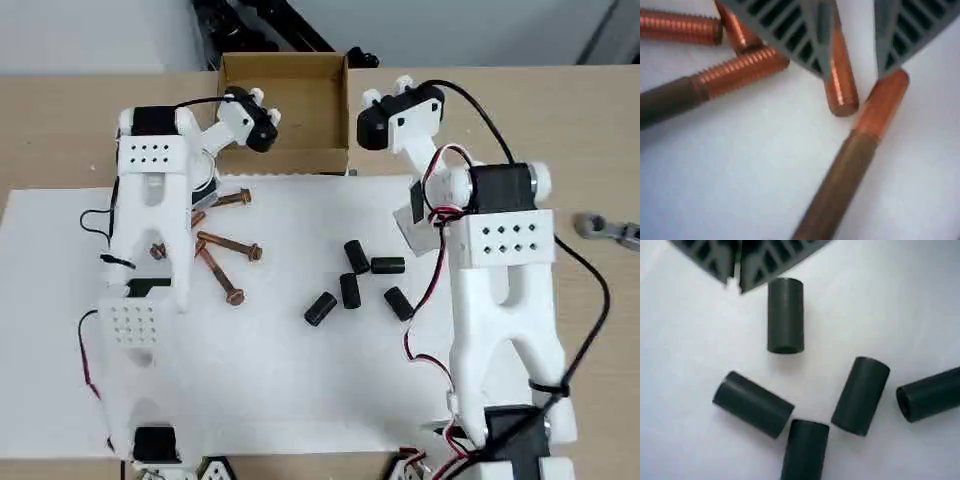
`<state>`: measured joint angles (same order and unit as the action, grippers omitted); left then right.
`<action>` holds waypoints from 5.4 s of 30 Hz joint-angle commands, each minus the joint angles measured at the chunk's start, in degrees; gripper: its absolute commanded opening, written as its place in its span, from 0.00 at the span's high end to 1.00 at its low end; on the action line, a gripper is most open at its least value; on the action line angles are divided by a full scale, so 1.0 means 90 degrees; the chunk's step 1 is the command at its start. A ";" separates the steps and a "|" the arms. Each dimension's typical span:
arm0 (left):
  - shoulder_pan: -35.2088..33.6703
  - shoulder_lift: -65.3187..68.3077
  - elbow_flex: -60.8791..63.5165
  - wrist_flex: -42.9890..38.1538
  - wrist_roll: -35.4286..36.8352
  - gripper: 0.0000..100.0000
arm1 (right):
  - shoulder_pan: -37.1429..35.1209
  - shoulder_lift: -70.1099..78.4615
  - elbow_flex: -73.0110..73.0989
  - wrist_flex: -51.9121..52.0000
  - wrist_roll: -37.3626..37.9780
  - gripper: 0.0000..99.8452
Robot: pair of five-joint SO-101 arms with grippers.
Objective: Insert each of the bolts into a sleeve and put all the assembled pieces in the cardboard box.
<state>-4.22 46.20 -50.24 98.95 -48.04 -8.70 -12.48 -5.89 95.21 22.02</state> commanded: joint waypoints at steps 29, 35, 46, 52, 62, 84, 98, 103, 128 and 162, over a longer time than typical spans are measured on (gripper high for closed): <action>0.0381 0.2383 -0.2330 0.0156 -0.0049 0.98 | 0.0083 -0.0073 0.0371 -0.0103 -0.0156 0.99; 0.0371 0.2383 -0.2330 0.0156 -0.0039 1.00 | 0.0083 -0.0044 0.0371 -0.0103 -0.0156 0.99; 0.0342 0.1231 -0.2291 0.0156 0.0137 1.00 | 0.0073 -0.0024 0.0371 -0.0112 -0.0156 0.99; 0.0332 0.0264 -0.2281 0.0156 0.0596 1.00 | 0.0044 -0.0024 0.0371 -0.0112 -0.0156 0.99; 0.0332 -0.0860 -0.2183 0.0166 0.1788 1.00 | 0.0044 -0.0015 0.0371 -0.0103 -0.0156 1.00; 0.0332 -0.6593 0.1206 0.0156 0.6447 1.00 | -0.0620 0.0630 0.0361 -0.0669 -0.1260 0.99; 0.0332 -0.8840 0.2066 -0.0029 0.6447 0.99 | -0.0991 0.1343 0.0371 -0.1314 -0.1719 0.99; 0.0332 -0.9182 0.2076 -0.0020 0.6447 0.99 | -0.0991 0.1763 0.0371 -0.1187 -0.2090 0.95; 0.0332 -0.9250 0.2711 0.0156 0.6437 0.99 | -0.1333 0.4098 -0.0440 -0.2271 -0.2462 0.89; 0.0332 -0.9260 0.2711 0.0156 0.6437 0.99 | -0.1343 0.3736 -0.0440 -0.1812 -0.2481 0.88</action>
<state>-1.05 -36.70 -25.89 100.09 9.89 -20.48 25.67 -9.23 77.45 -0.04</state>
